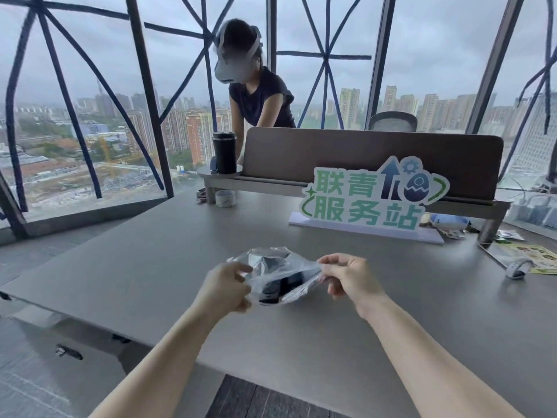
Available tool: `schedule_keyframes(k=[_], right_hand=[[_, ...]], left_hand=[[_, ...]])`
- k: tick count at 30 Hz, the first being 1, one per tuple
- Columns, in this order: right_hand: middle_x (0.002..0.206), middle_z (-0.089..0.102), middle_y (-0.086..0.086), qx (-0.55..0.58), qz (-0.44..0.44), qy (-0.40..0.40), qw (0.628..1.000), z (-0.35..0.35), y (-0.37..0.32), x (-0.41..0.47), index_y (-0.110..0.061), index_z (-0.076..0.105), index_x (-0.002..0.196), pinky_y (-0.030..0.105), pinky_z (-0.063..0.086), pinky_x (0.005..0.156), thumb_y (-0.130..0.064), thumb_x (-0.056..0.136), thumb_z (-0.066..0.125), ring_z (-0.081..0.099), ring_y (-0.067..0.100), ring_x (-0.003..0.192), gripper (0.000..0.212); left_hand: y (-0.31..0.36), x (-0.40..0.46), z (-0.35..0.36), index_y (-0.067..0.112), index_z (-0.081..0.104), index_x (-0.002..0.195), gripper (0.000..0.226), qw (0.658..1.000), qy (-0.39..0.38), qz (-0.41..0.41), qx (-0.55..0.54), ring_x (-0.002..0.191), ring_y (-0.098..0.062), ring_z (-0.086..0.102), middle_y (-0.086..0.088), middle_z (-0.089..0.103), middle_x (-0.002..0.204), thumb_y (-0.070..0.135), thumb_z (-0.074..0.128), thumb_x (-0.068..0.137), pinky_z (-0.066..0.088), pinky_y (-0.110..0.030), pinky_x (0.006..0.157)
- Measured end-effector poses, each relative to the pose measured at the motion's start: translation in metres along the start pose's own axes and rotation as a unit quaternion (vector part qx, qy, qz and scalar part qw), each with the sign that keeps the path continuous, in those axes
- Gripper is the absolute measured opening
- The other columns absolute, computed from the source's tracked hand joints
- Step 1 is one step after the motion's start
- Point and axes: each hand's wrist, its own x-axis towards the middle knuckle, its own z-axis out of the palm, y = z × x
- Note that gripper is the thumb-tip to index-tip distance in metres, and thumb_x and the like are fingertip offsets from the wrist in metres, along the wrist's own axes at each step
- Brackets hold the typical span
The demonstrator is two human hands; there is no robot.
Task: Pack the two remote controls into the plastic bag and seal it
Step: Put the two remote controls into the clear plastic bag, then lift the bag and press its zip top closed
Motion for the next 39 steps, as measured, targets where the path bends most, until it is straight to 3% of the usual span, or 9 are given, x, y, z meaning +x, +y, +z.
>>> schedule_keyframes(k=[6,12,18,21,25,28,30,34,39], right_hand=[[0.062,0.074,0.008,0.147,-0.108,-0.012,0.983,-0.016,-0.113,-0.014,-0.009,0.075,0.089,0.021,0.051,0.038,0.001,0.09,0.061,0.062,0.011,0.04,0.017],[0.059,0.073,0.008,0.031,-0.147,0.051,0.987,-0.034,-0.159,-0.022,0.0,0.072,0.084,0.022,0.052,0.037,-0.003,0.089,0.066,0.063,0.013,0.037,0.009],[0.04,0.055,-0.003,-0.093,-0.165,0.115,0.975,-0.053,-0.159,-0.032,-0.002,0.073,0.067,0.017,0.032,0.029,-0.007,0.083,0.07,0.04,0.013,0.029,0.017],[0.037,0.042,-0.004,-0.133,-0.164,0.113,0.971,-0.056,-0.155,-0.037,0.004,0.075,0.072,0.016,0.031,0.035,-0.007,0.08,0.072,0.034,0.01,0.033,0.014],[0.029,0.042,-0.012,-0.174,-0.162,0.125,0.963,-0.061,-0.155,-0.05,-0.002,0.075,0.067,0.023,0.034,0.048,-0.007,0.079,0.071,0.042,0.002,0.029,0.014],[0.05,0.063,-0.009,-0.339,-0.181,0.218,0.897,-0.07,-0.155,-0.054,-0.014,0.071,0.059,0.032,0.048,0.063,-0.017,0.077,0.067,0.065,0.016,0.067,0.019],[0.08,0.067,-0.006,-0.453,-0.213,0.246,0.83,-0.067,-0.156,-0.061,-0.022,0.072,0.07,0.032,0.045,0.068,-0.028,0.083,0.063,0.063,0.024,0.09,0.017],[0.125,0.065,-0.004,-0.499,-0.331,0.07,0.798,-0.037,-0.156,-0.063,-0.024,0.068,0.122,0.04,0.038,0.102,-0.046,0.085,0.067,0.049,0.019,0.122,0.043],[0.088,0.078,-0.004,-0.459,-0.332,0.08,0.82,-0.019,-0.155,-0.045,-0.025,0.079,0.088,0.04,0.052,0.089,-0.032,0.083,0.07,0.068,0.021,0.089,0.012]], left_hand=[[0.117,0.0,-0.069,0.008,0.067,0.075,0.008,0.971,0.078,0.153,-0.165,0.043,-0.004,0.058,-0.006,0.064,0.065,0.002,0.072,0.076,0.054,-0.015,0.047],[0.152,0.0,-0.08,0.006,0.072,0.082,0.004,0.969,0.024,0.148,-0.198,0.067,-0.014,0.061,-0.008,0.066,0.073,0.005,0.071,0.078,0.056,-0.014,0.062],[0.13,-0.006,-0.063,0.019,0.076,0.088,0.019,0.968,-0.035,0.193,-0.159,0.082,-0.013,0.07,-0.002,0.077,0.088,0.01,0.078,0.071,0.053,-0.021,0.08],[0.117,-0.002,-0.047,0.02,0.076,0.074,0.01,0.971,0.066,0.207,-0.101,0.061,-0.018,0.062,-0.01,0.073,0.072,0.01,0.076,0.073,0.054,-0.029,0.067],[0.109,-0.002,-0.035,0.016,0.075,0.066,0.008,0.975,0.082,0.192,-0.079,0.048,-0.012,0.055,-0.016,0.073,0.067,0.016,0.075,0.075,0.05,-0.025,0.048],[0.114,-0.008,-0.027,0.016,0.074,0.068,0.01,0.973,0.055,0.19,-0.122,0.051,-0.009,0.055,-0.002,0.073,0.065,0.016,0.073,0.078,0.049,-0.021,0.044],[0.122,-0.012,-0.019,0.019,0.072,0.068,0.013,0.969,0.039,0.206,-0.13,0.05,-0.008,0.056,0.003,0.071,0.065,0.015,0.07,0.08,0.049,-0.021,0.044],[0.145,-0.023,-0.002,0.012,0.07,0.078,0.008,0.965,0.019,0.234,-0.115,0.045,-0.006,0.054,0.002,0.067,0.069,0.013,0.065,0.084,0.047,-0.021,0.041],[0.162,-0.031,0.003,0.008,0.069,0.077,0.011,0.958,0.009,0.275,-0.08,0.046,-0.009,0.055,0.003,0.068,0.069,0.012,0.062,0.084,0.047,-0.024,0.042]])
